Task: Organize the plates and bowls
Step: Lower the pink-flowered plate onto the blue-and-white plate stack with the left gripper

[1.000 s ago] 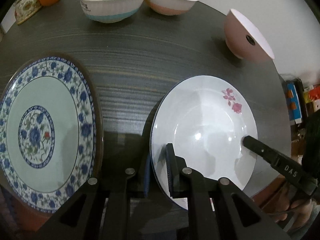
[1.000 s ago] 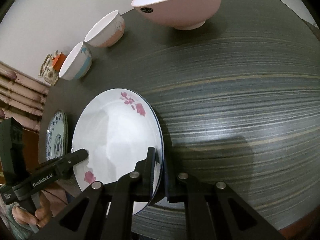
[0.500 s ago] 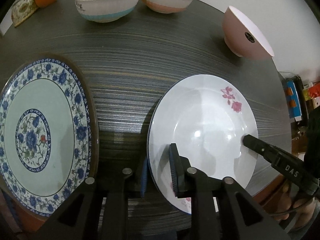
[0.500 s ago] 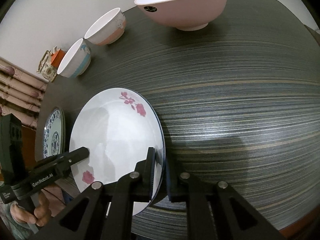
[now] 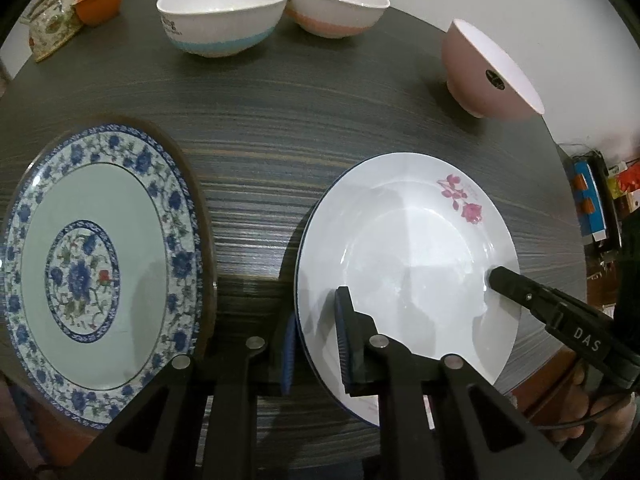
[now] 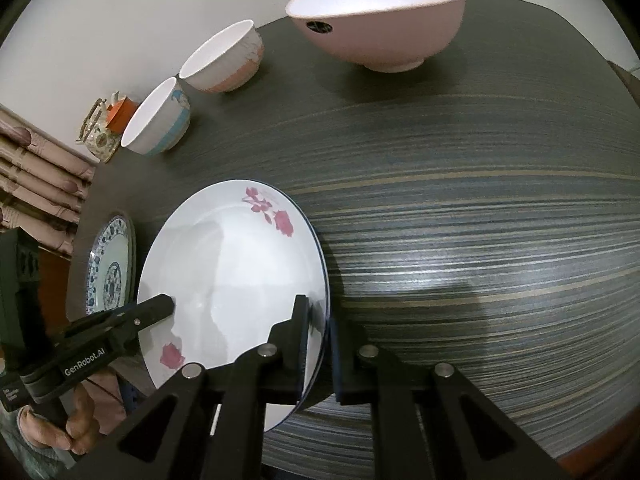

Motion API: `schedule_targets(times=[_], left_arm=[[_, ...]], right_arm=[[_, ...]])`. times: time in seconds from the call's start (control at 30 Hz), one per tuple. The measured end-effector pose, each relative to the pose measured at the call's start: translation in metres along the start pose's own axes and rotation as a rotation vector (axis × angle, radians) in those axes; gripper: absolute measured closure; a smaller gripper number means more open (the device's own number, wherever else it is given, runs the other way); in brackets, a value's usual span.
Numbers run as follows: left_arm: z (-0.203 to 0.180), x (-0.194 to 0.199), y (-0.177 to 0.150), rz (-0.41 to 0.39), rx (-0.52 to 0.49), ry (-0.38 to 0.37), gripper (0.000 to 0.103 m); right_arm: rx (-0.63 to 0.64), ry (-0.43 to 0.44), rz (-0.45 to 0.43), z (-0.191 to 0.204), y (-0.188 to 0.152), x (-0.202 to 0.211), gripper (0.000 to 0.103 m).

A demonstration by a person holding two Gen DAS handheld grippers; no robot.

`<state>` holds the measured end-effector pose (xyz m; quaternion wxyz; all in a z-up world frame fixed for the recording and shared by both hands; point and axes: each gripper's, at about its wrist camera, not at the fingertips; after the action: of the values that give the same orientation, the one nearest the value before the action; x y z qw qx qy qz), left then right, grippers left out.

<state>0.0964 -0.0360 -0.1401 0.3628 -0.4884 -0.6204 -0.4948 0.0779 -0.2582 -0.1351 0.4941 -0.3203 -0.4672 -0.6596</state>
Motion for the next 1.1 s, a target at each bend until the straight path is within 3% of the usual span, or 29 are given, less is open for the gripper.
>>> schedule_targets(times=[0.47, 0.83, 1.1], left_arm=[[0.026, 0.039, 0.008, -0.086, 0.036, 0.013, 0.089], [0.103, 0.085, -0.005, -0.155, 0.145, 0.072, 0.089], [0.158, 0.094, -0.012, -0.177, 0.26, 0.092, 0.089]], right_arm=[[0.067, 0.021, -0.054, 0.046, 0.016, 0.017, 0.093], [0.181, 0.077, -0.036, 0.126, 0.026, -0.001, 0.093], [0.247, 0.098, 0.002, 0.178, 0.024, -0.029, 0.093]])
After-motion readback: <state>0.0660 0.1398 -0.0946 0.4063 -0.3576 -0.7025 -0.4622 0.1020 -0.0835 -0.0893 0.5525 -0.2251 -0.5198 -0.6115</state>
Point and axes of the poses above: each gripper's, at about its wrist camera, not at the fingertips, and x roughly against the way its jaws point, z to its left, y to its top
